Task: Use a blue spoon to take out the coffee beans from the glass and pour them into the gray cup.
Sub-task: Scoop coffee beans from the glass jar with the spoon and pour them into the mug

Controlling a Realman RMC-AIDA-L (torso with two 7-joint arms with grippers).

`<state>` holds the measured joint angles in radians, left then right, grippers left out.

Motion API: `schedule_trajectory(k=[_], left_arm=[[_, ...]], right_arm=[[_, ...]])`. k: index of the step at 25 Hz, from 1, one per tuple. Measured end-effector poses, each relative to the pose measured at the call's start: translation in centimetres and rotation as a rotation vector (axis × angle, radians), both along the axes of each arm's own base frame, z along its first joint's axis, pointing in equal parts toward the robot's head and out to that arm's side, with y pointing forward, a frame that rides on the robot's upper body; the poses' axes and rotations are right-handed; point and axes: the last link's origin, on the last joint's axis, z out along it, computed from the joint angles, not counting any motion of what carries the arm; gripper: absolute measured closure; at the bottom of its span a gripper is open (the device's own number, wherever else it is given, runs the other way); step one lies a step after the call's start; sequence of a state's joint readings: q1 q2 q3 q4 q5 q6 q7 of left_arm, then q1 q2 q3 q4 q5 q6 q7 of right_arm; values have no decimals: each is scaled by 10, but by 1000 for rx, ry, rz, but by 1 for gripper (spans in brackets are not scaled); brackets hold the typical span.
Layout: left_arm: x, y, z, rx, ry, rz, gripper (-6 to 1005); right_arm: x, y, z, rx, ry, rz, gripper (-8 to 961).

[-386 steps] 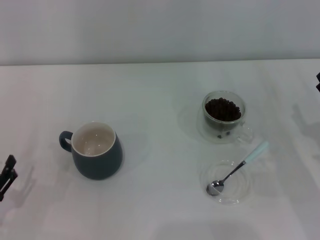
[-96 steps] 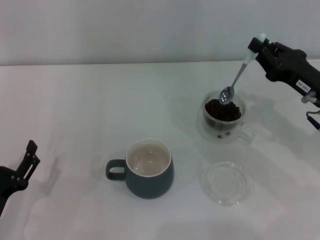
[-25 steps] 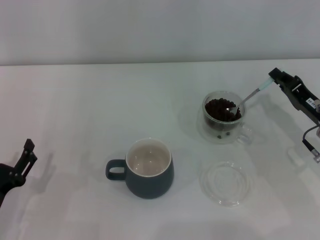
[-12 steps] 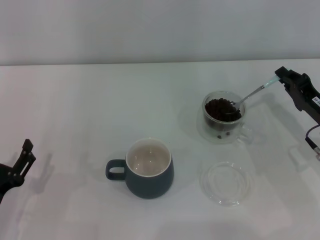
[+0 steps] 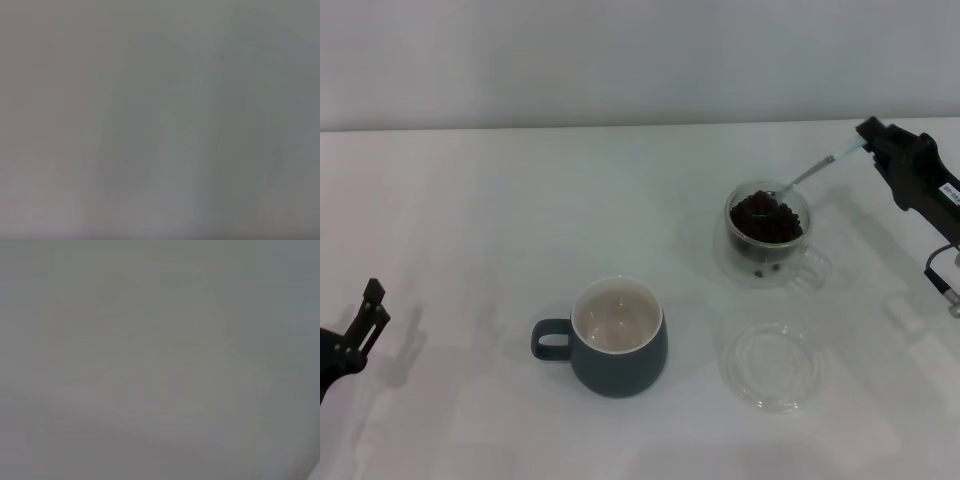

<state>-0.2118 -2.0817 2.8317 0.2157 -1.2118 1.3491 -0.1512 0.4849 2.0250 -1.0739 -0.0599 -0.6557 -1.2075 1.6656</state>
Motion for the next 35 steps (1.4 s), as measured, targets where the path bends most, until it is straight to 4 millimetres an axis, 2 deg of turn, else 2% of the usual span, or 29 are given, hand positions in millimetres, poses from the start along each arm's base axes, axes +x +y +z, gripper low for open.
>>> schedule_trajectory(k=[7, 18, 28, 35], left_arm=[[2, 3, 0, 2, -1, -10, 134], [6, 5, -2, -1, -11, -16, 134], [6, 5, -3, -5, -12, -13, 134], [7, 7, -3, -5, -12, -18, 133]], right_arm=[[-28, 0, -10, -91, 22, 156, 815], [-71, 8, -40, -287, -62, 355, 813], [-96, 13, -68, -378, -233, 450, 815], [-96, 15, -66, -300, -315, 482, 814]])
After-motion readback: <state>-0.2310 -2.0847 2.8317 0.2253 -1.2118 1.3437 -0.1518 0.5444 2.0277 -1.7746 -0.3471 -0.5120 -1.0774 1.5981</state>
